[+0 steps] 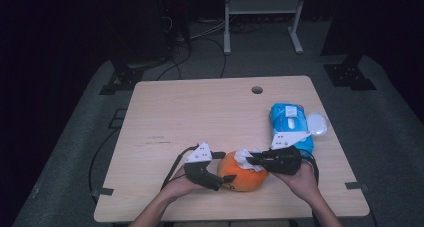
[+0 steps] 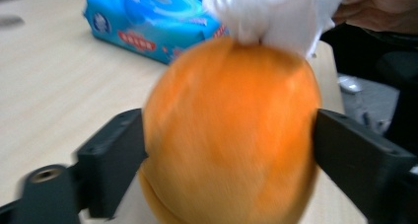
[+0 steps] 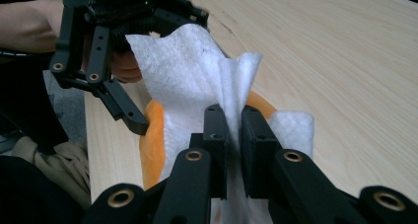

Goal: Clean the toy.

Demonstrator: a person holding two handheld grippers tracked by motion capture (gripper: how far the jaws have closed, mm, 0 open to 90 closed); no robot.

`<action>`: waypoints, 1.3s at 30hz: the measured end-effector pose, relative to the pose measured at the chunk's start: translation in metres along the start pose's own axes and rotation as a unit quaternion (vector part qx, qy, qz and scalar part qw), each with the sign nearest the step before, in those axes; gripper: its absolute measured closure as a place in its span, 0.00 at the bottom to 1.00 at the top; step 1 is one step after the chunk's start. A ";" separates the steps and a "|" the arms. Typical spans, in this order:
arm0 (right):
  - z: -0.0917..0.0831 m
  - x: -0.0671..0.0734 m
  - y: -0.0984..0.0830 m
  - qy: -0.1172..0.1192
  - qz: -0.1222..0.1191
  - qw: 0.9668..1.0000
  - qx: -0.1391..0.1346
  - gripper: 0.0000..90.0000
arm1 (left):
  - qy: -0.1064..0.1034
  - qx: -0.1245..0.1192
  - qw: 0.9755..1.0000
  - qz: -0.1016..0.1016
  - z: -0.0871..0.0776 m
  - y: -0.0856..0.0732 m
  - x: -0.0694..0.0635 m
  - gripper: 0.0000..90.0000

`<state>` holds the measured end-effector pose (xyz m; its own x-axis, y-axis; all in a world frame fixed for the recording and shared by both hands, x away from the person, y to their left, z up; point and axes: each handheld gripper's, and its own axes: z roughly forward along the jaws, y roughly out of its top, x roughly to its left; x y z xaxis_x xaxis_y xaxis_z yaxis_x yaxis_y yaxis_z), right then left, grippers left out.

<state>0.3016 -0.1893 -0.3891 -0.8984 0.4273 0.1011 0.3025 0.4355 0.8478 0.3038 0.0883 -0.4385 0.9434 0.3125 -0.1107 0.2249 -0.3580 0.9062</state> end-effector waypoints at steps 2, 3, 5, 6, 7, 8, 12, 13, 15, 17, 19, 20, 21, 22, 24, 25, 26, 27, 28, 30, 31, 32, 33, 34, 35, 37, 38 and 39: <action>-0.001 0.001 0.001 -0.002 0.000 1.000 0.002 0.91 | 0.000 0.006 1.000 0.013 0.000 0.003 -0.004 0.30; -0.001 0.003 0.002 -0.005 -0.003 1.000 0.003 0.91 | 0.002 0.006 1.000 0.021 0.000 0.004 -0.006 0.33; -0.001 0.008 0.005 -0.009 -0.012 1.000 0.003 0.91 | 0.002 0.004 0.999 0.032 0.001 0.006 -0.010 0.35; 0.000 0.010 0.007 -0.007 -0.016 1.000 -0.001 0.91 | 0.001 0.008 0.999 0.042 0.001 0.007 -0.012 0.36; 0.002 0.013 0.009 -0.001 -0.019 1.000 -0.003 0.91 | 0.002 0.009 0.999 0.050 0.002 0.007 -0.014 0.36; 0.004 0.016 0.010 0.001 -0.024 1.000 -0.004 0.91 | 0.002 0.012 0.998 0.064 0.004 0.008 -0.019 0.36; 0.016 0.030 0.017 0.010 -0.052 0.999 0.011 0.91 | -0.001 0.022 0.996 0.083 0.007 0.009 -0.025 0.35; 0.016 0.031 0.017 0.006 -0.057 0.998 0.016 0.91 | -0.002 0.018 0.997 0.079 0.007 0.008 -0.023 0.35; 0.014 0.027 0.015 0.006 -0.053 0.998 0.013 0.91 | -0.004 0.015 0.997 0.073 0.006 0.007 -0.021 0.34; 0.008 0.020 0.013 -0.006 -0.049 0.999 0.016 0.91 | 0.000 0.008 0.998 0.059 0.005 0.007 -0.018 0.30; 0.002 0.012 0.008 -0.010 -0.035 0.999 0.013 0.91 | 0.007 0.010 0.999 0.036 0.008 0.006 -0.014 0.20; -0.001 0.009 0.007 -0.013 -0.028 0.999 0.012 0.91 | 0.008 0.012 0.999 0.028 0.009 0.005 -0.012 0.17; -0.003 0.007 0.006 -0.016 -0.024 1.000 0.010 0.91 | 0.005 0.012 1.000 0.020 0.010 0.004 -0.011 0.17; -0.005 0.006 0.005 -0.019 -0.022 1.000 0.009 0.91 | -0.002 0.008 1.000 0.014 0.011 0.003 -0.010 0.19; -0.006 0.006 0.006 -0.022 -0.026 0.999 0.011 0.91 | -0.001 0.008 1.000 0.022 0.010 0.003 -0.011 0.29; -0.005 0.008 0.006 -0.022 -0.028 0.999 0.012 0.91 | 0.001 0.008 1.000 0.026 0.010 0.004 -0.012 0.33; -0.004 0.010 0.007 -0.022 -0.031 0.999 0.012 0.91 | 0.003 0.009 1.000 0.030 0.010 0.005 -0.014 0.35; -0.003 0.012 0.009 -0.020 -0.033 0.999 0.012 0.91 | 0.004 0.011 0.999 0.037 0.009 0.006 -0.016 0.36; -0.002 0.015 0.011 -0.018 -0.037 0.999 0.011 0.91 | 0.005 0.011 0.999 0.040 0.009 0.007 -0.018 0.36; 0.003 0.022 0.014 -0.003 -0.044 0.999 0.006 0.91 | 0.005 0.014 0.999 0.051 0.011 0.009 -0.022 0.36; 0.012 0.031 0.017 0.007 -0.057 0.998 0.014 0.91 | 0.006 0.019 0.998 0.057 0.012 0.009 -0.023 0.36; 0.012 0.031 0.017 0.007 -0.057 0.998 0.014 0.91 | 0.007 0.023 0.998 0.061 0.012 0.009 -0.024 0.36; 0.014 0.034 0.018 0.006 -0.063 0.998 0.019 0.91 | 0.007 0.026 0.998 0.062 0.013 0.007 -0.024 0.36; 0.016 0.035 0.018 0.003 -0.068 0.997 0.027 0.91 | 0.006 0.024 0.998 0.057 0.012 0.006 -0.023 0.36; 0.015 0.034 0.018 0.004 -0.065 0.998 0.026 0.91 | 0.004 0.023 0.998 0.055 0.011 0.005 -0.022 0.37; 0.010 0.026 0.016 -0.001 -0.053 0.998 0.022 0.91 | 0.002 0.027 0.998 0.050 0.011 0.004 -0.020 0.36; 0.006 0.022 0.013 -0.007 -0.048 0.999 0.022 0.91 | -0.001 0.028 0.999 0.046 0.011 0.003 -0.019 0.35; 0.002 0.018 0.010 -0.011 -0.041 0.999 0.020 0.91 | -0.001 0.029 0.999 0.043 0.011 0.002 -0.017 0.35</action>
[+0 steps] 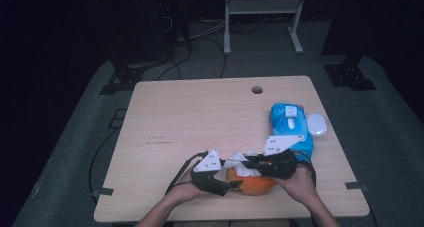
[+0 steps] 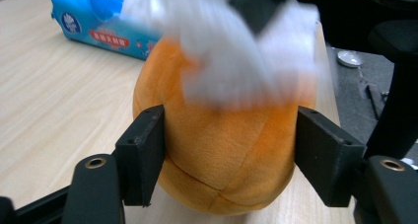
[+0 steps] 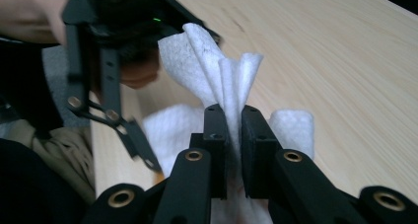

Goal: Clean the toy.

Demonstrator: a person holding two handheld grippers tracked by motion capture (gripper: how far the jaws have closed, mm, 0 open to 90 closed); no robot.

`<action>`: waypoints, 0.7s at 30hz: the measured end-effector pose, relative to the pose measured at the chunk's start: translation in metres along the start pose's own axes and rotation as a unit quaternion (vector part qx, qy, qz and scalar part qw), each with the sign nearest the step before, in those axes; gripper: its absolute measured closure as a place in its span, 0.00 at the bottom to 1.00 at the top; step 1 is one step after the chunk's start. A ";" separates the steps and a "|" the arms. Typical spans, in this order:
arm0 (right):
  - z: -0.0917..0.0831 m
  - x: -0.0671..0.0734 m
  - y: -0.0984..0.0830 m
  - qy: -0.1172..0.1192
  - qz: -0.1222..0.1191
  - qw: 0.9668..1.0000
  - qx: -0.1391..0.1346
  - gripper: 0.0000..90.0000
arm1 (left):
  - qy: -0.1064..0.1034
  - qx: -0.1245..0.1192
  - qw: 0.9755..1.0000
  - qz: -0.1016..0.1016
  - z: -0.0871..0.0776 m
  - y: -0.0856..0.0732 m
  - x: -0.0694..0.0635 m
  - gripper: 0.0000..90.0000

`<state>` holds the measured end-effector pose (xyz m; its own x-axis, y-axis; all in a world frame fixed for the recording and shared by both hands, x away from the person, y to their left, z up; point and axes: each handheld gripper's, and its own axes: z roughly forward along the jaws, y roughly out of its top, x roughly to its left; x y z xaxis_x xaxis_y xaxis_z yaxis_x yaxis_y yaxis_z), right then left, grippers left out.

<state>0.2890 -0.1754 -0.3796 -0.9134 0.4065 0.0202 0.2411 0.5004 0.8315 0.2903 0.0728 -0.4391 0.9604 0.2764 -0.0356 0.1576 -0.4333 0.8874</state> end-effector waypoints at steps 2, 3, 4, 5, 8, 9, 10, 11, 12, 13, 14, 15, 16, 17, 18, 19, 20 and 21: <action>-0.010 -0.007 -0.010 -0.006 0.016 1.000 -0.003 0.91 | -0.002 0.000 1.000 -0.004 0.000 -0.002 0.001 0.34; -0.014 -0.009 -0.013 -0.009 0.019 1.000 -0.004 0.91 | -0.003 0.001 1.000 -0.005 0.000 -0.003 0.002 0.34; -0.017 -0.011 -0.016 -0.012 0.027 1.000 -0.005 0.91 | -0.004 0.001 1.000 -0.006 0.000 -0.003 0.002 0.33; -0.023 -0.014 -0.022 -0.018 0.035 0.999 -0.008 0.91 | -0.004 0.004 1.000 -0.007 0.000 -0.004 0.002 0.32; -0.033 -0.017 -0.034 -0.022 0.055 0.998 -0.012 0.91 | -0.017 0.007 1.000 -0.018 -0.001 -0.004 0.004 0.27; -0.034 -0.017 -0.037 -0.016 0.059 0.998 -0.016 0.91 | -0.022 0.006 0.999 -0.024 -0.002 -0.004 0.005 0.23; -0.033 -0.016 -0.039 -0.013 0.061 0.998 -0.017 0.91 | -0.032 0.001 0.999 -0.040 -0.003 -0.002 0.007 0.20; -0.032 -0.014 -0.040 -0.007 0.059 0.998 -0.016 0.91 | -0.039 -0.011 0.998 -0.055 -0.005 -0.001 0.009 0.18; -0.030 -0.013 -0.039 -0.003 0.057 0.998 -0.015 0.91 | -0.043 -0.022 0.997 -0.068 -0.007 0.001 0.012 0.15; -0.027 -0.012 -0.038 0.003 0.054 0.998 -0.016 0.91 | -0.044 -0.031 0.995 -0.080 -0.008 0.002 0.013 0.13; -0.025 -0.010 -0.037 0.009 0.051 0.999 -0.014 0.91 | -0.041 -0.034 0.995 -0.086 -0.008 0.003 0.015 0.11; -0.021 -0.008 -0.036 0.016 0.046 0.999 -0.012 0.91 | -0.039 -0.032 0.995 -0.088 -0.007 0.003 0.016 0.09; -0.018 -0.006 -0.035 0.020 0.044 0.999 -0.012 0.91 | -0.038 -0.023 0.995 -0.092 -0.003 0.001 0.016 0.09; -0.014 -0.004 -0.033 0.025 0.039 0.999 -0.010 0.91 | -0.043 -0.016 0.994 -0.096 0.001 -0.001 0.016 0.08; -0.013 -0.003 -0.033 0.027 0.037 0.999 -0.009 0.91 | -0.057 -0.006 0.993 -0.100 0.006 -0.004 0.015 0.06; -0.010 -0.001 -0.032 0.031 0.037 0.999 -0.007 0.91 | -0.061 -0.003 0.993 -0.098 0.008 -0.006 0.014 0.06; -0.009 -0.001 -0.032 0.031 0.035 0.999 -0.004 0.91 | -0.062 -0.002 0.994 -0.092 0.011 -0.007 0.012 0.06; -0.008 -0.001 -0.032 0.031 0.035 0.999 -0.004 0.91 | -0.064 0.000 0.994 -0.089 0.010 -0.007 0.012 0.08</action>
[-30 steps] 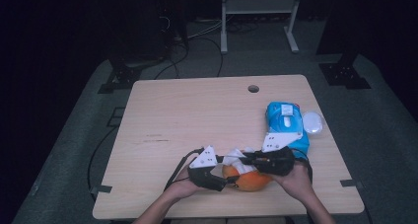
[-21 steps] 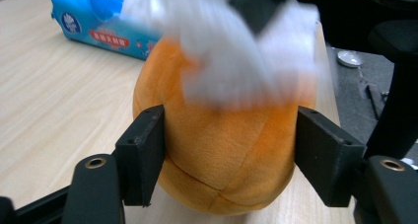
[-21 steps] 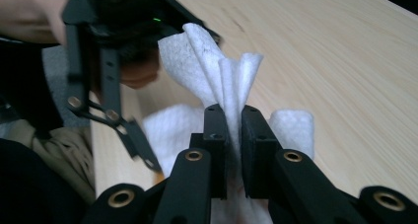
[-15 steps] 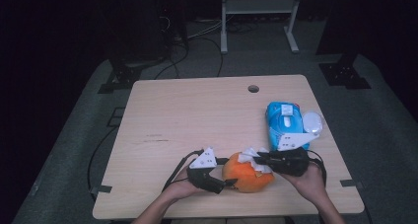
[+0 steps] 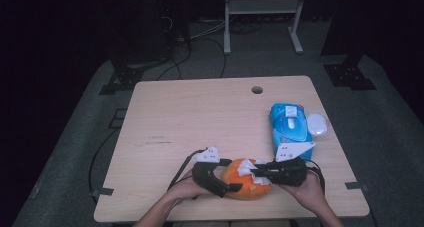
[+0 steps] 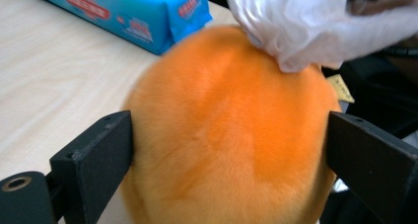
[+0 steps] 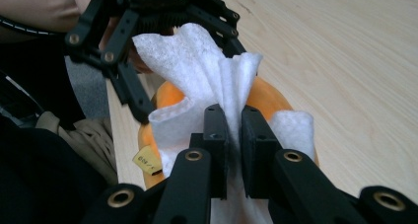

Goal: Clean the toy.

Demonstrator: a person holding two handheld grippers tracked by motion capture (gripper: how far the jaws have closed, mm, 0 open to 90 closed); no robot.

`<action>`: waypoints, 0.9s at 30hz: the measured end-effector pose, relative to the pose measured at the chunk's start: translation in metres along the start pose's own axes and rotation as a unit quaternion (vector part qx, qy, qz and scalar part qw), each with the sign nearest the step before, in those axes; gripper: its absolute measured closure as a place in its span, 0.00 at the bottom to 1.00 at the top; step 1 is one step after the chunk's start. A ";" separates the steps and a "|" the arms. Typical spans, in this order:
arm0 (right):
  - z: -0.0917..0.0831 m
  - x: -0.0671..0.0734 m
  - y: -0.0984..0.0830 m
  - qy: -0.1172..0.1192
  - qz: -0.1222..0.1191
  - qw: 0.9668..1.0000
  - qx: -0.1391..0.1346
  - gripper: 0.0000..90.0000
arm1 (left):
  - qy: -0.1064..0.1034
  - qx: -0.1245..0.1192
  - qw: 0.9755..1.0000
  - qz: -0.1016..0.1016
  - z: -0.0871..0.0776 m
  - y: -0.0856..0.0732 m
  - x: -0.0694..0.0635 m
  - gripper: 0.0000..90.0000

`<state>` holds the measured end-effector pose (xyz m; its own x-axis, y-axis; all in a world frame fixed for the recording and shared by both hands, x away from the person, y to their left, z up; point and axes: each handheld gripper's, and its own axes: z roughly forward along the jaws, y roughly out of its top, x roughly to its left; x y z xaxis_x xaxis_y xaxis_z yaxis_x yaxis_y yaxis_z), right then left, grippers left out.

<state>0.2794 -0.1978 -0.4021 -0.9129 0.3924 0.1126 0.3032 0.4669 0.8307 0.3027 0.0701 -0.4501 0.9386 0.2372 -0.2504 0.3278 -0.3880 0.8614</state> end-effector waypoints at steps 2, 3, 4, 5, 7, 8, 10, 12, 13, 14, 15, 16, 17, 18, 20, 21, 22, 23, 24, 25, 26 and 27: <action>0.000 -0.001 0.000 0.002 0.005 1.000 -0.003 0.91 | 0.003 0.001 1.000 0.014 -0.004 0.002 -0.001 0.22; -0.001 -0.002 0.002 0.008 0.011 1.000 -0.010 0.91 | 0.006 0.001 1.000 0.022 -0.006 0.002 -0.002 0.35; -0.001 -0.002 0.002 0.008 0.011 1.000 -0.010 0.91 | 0.011 -0.006 0.999 0.029 -0.008 0.003 -0.002 0.35; -0.001 -0.002 0.003 0.005 0.009 1.000 -0.010 0.91 | 0.016 -0.015 0.999 0.034 -0.010 0.004 -0.003 0.39; -0.003 -0.001 0.008 -0.007 0.004 1.000 -0.015 0.91 | 0.039 -0.041 0.997 0.057 -0.015 0.009 -0.005 0.43; -0.005 -0.001 0.011 -0.016 0.001 1.000 -0.021 0.91 | 0.059 -0.053 0.994 0.074 -0.019 0.013 -0.005 0.44; -0.006 -0.004 0.019 -0.032 -0.003 0.999 -0.040 0.91 | 0.103 -0.081 0.986 0.107 -0.027 0.020 -0.006 0.44; -0.002 -0.013 0.029 -0.039 0.003 0.997 -0.068 0.91 | 0.146 -0.097 0.975 0.140 -0.032 0.021 -0.004 0.44; 0.002 -0.016 0.033 -0.040 0.004 0.996 -0.076 0.91 | 0.164 -0.096 0.972 0.139 -0.034 0.019 0.002 0.43; 0.010 -0.023 0.039 -0.044 0.002 0.996 -0.075 0.91 | 0.164 -0.095 0.974 0.125 -0.034 0.016 0.007 0.42; 0.017 -0.026 0.041 -0.048 0.001 0.996 -0.069 0.91 | 0.157 -0.078 0.979 0.101 -0.035 0.009 0.017 0.41; 0.031 -0.033 0.041 -0.043 0.008 0.997 -0.059 0.91 | 0.151 -0.064 0.982 0.091 -0.034 0.004 0.022 0.40; 0.039 -0.035 0.039 -0.038 0.012 0.998 -0.050 0.91 | 0.144 -0.057 0.984 0.088 -0.033 -0.002 0.025 0.37; 0.048 -0.037 0.034 -0.033 0.011 0.999 -0.038 0.91 | 0.135 -0.058 0.986 0.084 -0.033 -0.005 0.027 0.34; 0.055 -0.036 0.026 -0.020 0.020 0.999 -0.043 0.91 | 0.124 -0.052 0.988 0.071 -0.036 -0.002 0.028 0.23; 0.054 -0.035 0.024 -0.018 0.022 0.999 -0.044 0.91 | 0.122 -0.061 0.989 0.060 -0.037 0.000 0.028 0.20; 0.053 -0.033 0.024 -0.022 0.019 0.999 -0.043 0.91 | 0.118 -0.071 0.989 0.049 -0.038 0.001 0.030 0.18; 0.052 -0.032 0.024 -0.023 0.020 0.999 -0.044 0.91 | 0.117 -0.078 0.989 0.038 -0.038 0.001 0.030 0.15; 0.052 -0.031 0.023 -0.023 0.021 0.999 -0.045 0.91 | 0.119 -0.071 0.990 0.037 -0.037 0.000 0.031 0.14; 0.052 -0.030 0.021 -0.022 0.020 0.999 -0.045 0.91 | 0.118 -0.062 0.990 0.043 -0.036 -0.001 0.031 0.16; 0.053 -0.028 0.021 -0.023 0.017 0.999 -0.042 0.91 | 0.118 -0.059 0.990 0.046 -0.035 -0.003 0.030 0.20; 0.052 -0.027 0.021 -0.026 0.015 0.999 -0.040 0.91 | 0.119 -0.055 0.990 0.046 -0.035 -0.004 0.029 0.24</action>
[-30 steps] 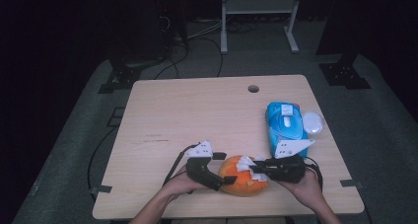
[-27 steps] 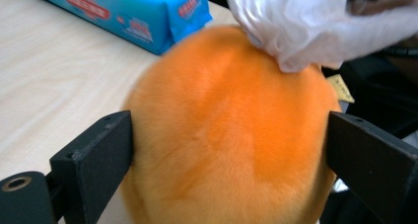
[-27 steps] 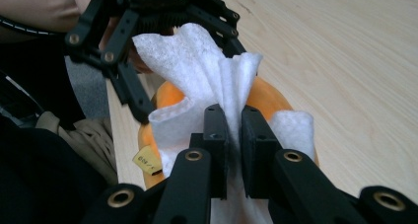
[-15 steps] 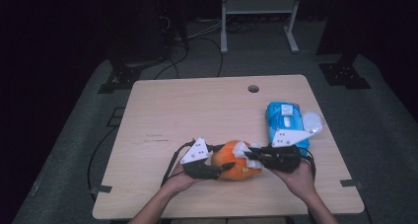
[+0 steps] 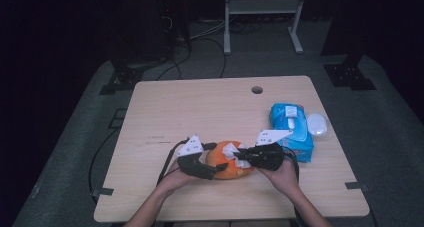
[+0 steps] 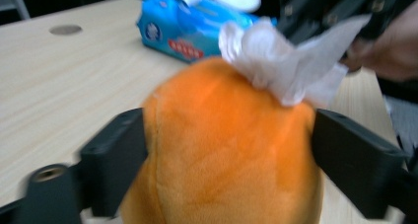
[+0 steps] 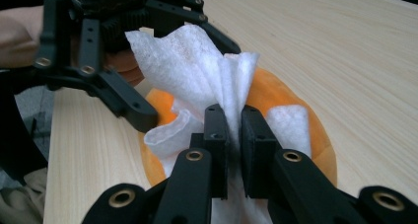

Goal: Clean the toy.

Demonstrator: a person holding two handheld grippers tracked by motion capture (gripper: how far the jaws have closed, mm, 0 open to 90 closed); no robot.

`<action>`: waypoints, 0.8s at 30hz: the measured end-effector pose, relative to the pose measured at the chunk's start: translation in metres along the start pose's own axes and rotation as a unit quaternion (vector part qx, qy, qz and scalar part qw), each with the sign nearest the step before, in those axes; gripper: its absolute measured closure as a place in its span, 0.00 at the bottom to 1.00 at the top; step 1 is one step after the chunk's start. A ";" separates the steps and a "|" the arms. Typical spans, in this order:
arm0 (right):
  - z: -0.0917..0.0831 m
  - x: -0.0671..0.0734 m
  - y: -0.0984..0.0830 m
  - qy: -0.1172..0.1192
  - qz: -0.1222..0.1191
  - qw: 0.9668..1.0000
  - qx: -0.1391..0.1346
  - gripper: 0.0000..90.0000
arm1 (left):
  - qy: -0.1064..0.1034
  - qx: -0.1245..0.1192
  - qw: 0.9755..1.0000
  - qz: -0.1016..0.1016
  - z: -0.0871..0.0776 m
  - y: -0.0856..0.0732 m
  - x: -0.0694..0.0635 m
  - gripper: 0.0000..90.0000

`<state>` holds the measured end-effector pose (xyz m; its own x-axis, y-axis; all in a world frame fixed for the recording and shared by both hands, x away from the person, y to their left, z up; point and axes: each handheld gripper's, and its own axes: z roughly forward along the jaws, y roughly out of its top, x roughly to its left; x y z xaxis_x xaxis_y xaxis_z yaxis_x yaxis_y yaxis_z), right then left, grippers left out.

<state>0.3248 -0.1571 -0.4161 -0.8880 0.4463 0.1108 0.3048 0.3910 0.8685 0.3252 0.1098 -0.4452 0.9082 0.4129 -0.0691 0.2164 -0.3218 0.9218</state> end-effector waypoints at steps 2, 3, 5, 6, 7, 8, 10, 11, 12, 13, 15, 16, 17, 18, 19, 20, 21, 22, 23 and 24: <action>-0.003 0.001 0.000 -0.003 -0.005 1.000 0.003 0.91 | 0.002 0.007 1.000 0.006 -0.001 0.000 -0.001 0.27; -0.006 0.000 -0.002 -0.003 -0.004 1.000 0.003 0.91 | 0.002 0.009 1.000 0.006 -0.001 -0.001 -0.002 0.28; -0.012 -0.002 -0.008 -0.015 -0.003 1.000 0.009 0.91 | 0.004 0.010 1.000 0.005 -0.002 -0.003 0.000 0.28; -0.016 -0.005 -0.011 -0.020 0.002 1.000 0.010 0.91 | 0.003 0.010 1.000 0.002 -0.002 -0.003 0.001 0.28; -0.019 -0.007 -0.015 -0.026 0.010 1.000 0.011 0.91 | 0.004 0.009 1.000 -0.003 -0.003 -0.004 0.002 0.28; -0.022 -0.009 -0.018 -0.034 0.013 0.999 0.016 0.91 | 0.005 0.009 1.000 -0.007 -0.004 -0.005 0.004 0.28; -0.027 -0.013 -0.025 -0.047 0.019 0.998 0.029 0.91 | 0.006 0.008 1.000 -0.015 -0.005 -0.007 0.007 0.28; -0.029 -0.014 -0.028 -0.046 0.026 0.998 0.028 0.91 | 0.006 0.008 1.000 -0.017 -0.005 -0.007 0.008 0.28; -0.030 -0.015 -0.029 -0.042 0.031 0.998 0.024 0.91 | 0.006 0.008 1.000 -0.018 -0.005 -0.007 0.008 0.28; -0.030 -0.013 -0.028 -0.040 0.031 0.999 0.020 0.91 | 0.007 0.008 1.000 -0.018 -0.005 -0.007 0.008 0.27; -0.027 -0.006 -0.022 -0.027 0.023 0.999 0.007 0.91 | 0.010 0.005 1.000 -0.021 -0.004 -0.007 0.008 0.27; -0.026 -0.001 -0.019 -0.019 0.015 1.000 0.002 0.91 | 0.011 0.004 1.000 -0.024 -0.003 -0.008 0.008 0.27; -0.023 0.004 -0.016 -0.012 0.006 1.000 0.002 0.91 | 0.011 0.004 1.000 -0.026 -0.004 -0.008 0.008 0.26; -0.021 0.008 -0.014 -0.014 -0.006 1.000 0.006 0.91 | 0.010 0.006 1.000 -0.024 -0.005 -0.008 0.009 0.26; -0.020 0.010 -0.014 -0.017 -0.014 1.000 0.011 0.91 | 0.009 0.006 1.000 -0.024 -0.005 -0.009 0.009 0.26; -0.020 0.009 -0.014 -0.014 -0.011 1.000 0.012 0.91 | 0.008 0.005 1.000 -0.026 -0.006 -0.009 0.009 0.26; -0.020 0.006 -0.016 -0.010 -0.001 1.000 0.012 0.91 | 0.008 0.005 1.000 -0.027 -0.006 -0.009 0.009 0.26; -0.021 0.002 -0.018 -0.011 0.007 1.000 0.014 0.91 | 0.009 0.005 1.000 -0.027 -0.006 -0.009 0.009 0.26; -0.023 -0.002 -0.021 -0.019 0.013 1.000 0.020 0.91 | 0.009 0.005 1.000 -0.027 -0.006 -0.009 0.009 0.26; -0.024 -0.007 -0.024 -0.029 0.019 0.999 0.025 0.91 | 0.008 0.005 1.000 -0.028 -0.005 -0.009 0.008 0.26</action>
<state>0.3154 -0.1887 -0.4259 -0.8548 0.5063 0.1136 0.3556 0.4121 0.8389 0.3290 0.1206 -0.4518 0.8889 0.4438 -0.1134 0.2696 -0.3067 0.9128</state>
